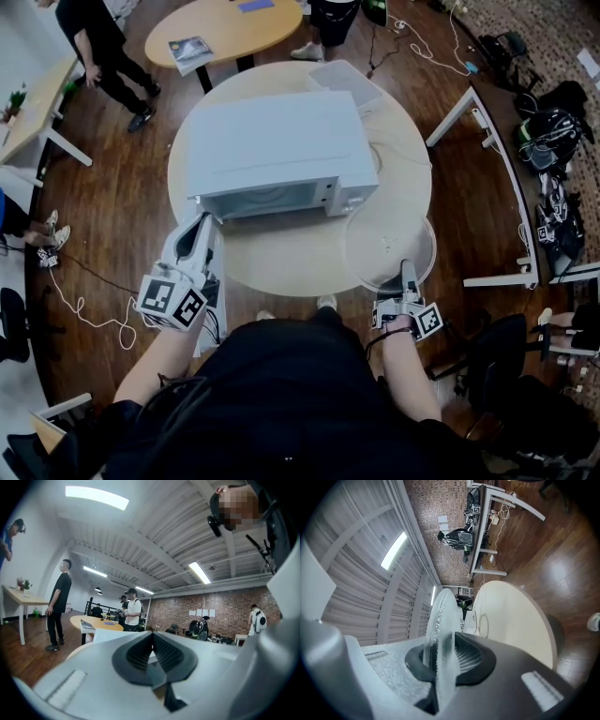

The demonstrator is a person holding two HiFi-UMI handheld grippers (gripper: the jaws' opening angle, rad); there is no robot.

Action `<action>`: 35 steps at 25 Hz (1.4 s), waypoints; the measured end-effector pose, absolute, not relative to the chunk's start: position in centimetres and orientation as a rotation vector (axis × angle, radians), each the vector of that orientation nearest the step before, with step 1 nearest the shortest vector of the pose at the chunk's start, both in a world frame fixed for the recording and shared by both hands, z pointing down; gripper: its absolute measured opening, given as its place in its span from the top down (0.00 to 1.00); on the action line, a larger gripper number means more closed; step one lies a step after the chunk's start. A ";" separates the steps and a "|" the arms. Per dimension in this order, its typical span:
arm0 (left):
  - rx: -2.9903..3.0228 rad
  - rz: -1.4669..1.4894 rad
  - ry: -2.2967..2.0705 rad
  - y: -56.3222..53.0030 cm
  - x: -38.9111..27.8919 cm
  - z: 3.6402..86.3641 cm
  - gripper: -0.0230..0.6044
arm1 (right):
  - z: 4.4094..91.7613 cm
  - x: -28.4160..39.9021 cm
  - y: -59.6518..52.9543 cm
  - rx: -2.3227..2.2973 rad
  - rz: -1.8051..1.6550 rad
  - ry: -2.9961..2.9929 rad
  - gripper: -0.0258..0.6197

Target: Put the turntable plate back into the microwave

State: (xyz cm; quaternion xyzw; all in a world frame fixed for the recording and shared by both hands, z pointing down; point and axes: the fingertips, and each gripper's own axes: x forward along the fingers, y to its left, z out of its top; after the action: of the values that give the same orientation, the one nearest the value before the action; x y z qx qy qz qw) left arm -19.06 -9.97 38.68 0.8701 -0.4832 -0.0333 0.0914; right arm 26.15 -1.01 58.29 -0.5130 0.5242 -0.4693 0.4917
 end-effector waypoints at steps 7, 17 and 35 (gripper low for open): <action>2.610 -0.077 -1.411 -9.7 -18.8 38.7 0.95 | 58.1 25.4 -0.7 -1.233 -1.152 1.273 0.90; 2.616 -0.086 -1.403 -9.0 -18.8 38.8 0.95 | 58.1 24.5 -0.4 -1.221 -1.174 1.280 0.90; 2.618 -0.096 -1.390 -7.7 -19.7 38.8 0.95 | 58.4 22.4 0.7 -1.222 -1.196 1.304 0.90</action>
State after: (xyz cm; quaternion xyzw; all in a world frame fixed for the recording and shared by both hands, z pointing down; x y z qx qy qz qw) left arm -19.68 -7.74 38.84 0.8793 -0.4670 -0.0321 0.0880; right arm 22.35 0.71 58.38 -0.4997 0.5334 -0.4894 0.4756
